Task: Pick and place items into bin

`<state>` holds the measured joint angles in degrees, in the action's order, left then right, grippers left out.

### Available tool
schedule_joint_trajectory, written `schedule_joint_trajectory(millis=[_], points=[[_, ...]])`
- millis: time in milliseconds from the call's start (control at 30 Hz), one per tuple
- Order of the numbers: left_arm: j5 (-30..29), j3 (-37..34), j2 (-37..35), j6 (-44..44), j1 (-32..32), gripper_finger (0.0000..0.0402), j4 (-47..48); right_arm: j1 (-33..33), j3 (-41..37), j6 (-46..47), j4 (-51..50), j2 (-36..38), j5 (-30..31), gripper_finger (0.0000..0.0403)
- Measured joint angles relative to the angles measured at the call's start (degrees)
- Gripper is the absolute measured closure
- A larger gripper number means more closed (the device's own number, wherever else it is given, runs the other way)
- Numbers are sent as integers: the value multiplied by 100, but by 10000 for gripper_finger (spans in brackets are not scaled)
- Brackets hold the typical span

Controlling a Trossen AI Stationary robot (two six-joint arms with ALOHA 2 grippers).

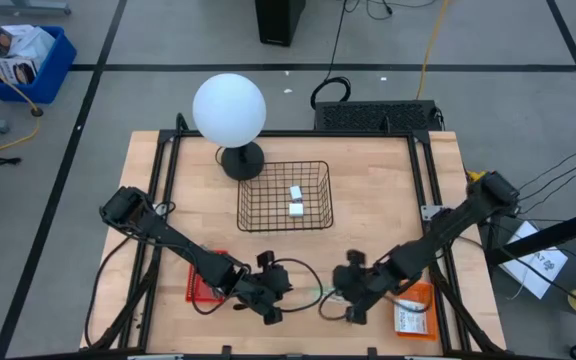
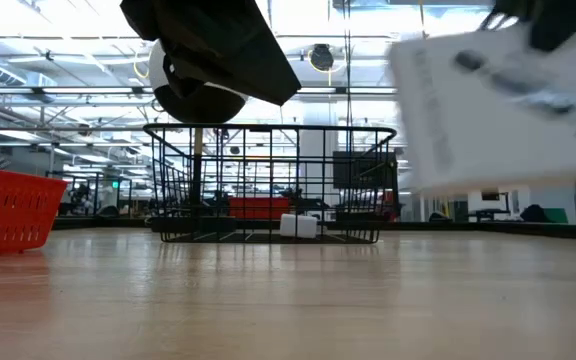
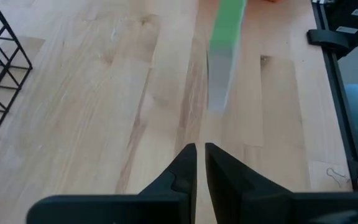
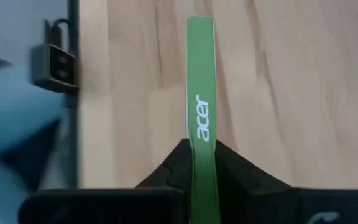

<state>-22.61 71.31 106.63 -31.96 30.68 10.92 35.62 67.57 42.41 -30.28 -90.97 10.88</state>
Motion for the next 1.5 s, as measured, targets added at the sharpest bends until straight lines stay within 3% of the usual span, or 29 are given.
schedule_joint_trajectory(millis=[300,533,733,1233,1500], points=[[0,0,0,130,94,364,-42,527,4,3054,-1948,1475,-825,371],[2,0,2,192,177,364,-55,1233,4,3654,-2136,2331,-880,371],[0,0,2,194,173,364,-53,1858,-17,4857,-2698,2368,-726,371],[0,0,2,229,162,364,-126,2602,-1535,5865,-952,2335,-788,360],[-2,0,2,297,160,364,-213,2692,-1797,5735,-535,2521,-668,372]])
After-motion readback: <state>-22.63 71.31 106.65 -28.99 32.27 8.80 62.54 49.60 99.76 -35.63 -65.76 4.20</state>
